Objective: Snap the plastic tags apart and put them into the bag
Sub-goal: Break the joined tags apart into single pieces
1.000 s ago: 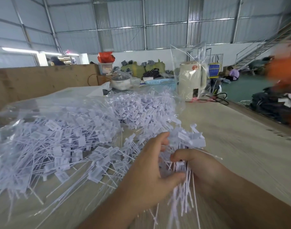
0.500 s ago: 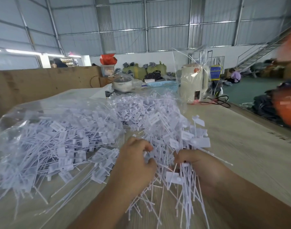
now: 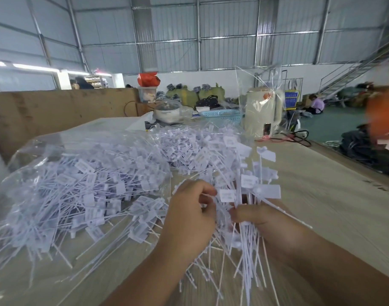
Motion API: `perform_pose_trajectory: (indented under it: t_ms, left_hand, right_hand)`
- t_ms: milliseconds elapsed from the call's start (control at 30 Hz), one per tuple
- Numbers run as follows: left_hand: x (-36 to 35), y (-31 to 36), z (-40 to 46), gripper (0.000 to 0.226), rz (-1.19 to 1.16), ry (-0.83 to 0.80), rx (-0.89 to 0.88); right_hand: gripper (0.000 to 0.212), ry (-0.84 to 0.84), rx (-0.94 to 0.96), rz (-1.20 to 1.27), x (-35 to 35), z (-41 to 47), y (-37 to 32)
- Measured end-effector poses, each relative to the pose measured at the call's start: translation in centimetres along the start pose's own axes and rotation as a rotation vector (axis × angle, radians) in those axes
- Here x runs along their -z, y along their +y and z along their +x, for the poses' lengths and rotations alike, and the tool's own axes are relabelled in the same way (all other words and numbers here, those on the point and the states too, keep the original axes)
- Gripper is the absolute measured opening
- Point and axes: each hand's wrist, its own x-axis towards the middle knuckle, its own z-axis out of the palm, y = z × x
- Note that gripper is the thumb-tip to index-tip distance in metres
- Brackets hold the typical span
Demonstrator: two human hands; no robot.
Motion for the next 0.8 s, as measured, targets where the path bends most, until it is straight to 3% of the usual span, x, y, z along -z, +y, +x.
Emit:
perform_pose_trajectory:
  t_ms: [67,167,333,433,500,567,700,800]
  left_hand:
    - [-0.3,0.5,-0.2,0.027,-0.113,-0.025,0.045]
    - [-0.7,1.0,-0.7,0.031,-0.29,-0.098,0.09]
    - [-0.1,1.0,-0.6,0.039,-0.335,-0.117,0.055]
    - [0.2,0.7,-0.5,0.04,-0.257,-0.075,0.013]
    - [0.4,0.1,-0.2,0.036,-0.116,0.016,-0.006]
    - [0.5,-0.4,0.0,0.034,0.068,0.0,0.031]
    - [0.1,-0.6,-0.1,0.008,0.148,-0.169,0.095]
    - [-0.4,-0.2,-0.3,0.013,0.028,-0.155,0.087]
  right_hand:
    - [0.03,0.018,0.117,-0.053,0.0,-0.8,-0.1]
    - [0.024,-0.03,0.123,-0.041,0.8,-1.1,0.5]
    - [0.04,-0.017,0.1,0.011,1.1,-0.7,0.0]
    - [0.026,-0.01,0.1,0.022,1.2,-0.9,0.0]
    - [0.012,0.04,0.087,-0.001,1.3,-0.8,0.3]
    - [0.005,0.082,0.074,-0.015,1.4,-0.7,0.4]
    - [0.013,0.082,0.105,0.034,1.2,-0.3,0.6]
    - [0.023,0.021,0.134,0.038,1.2,-0.1,0.9]
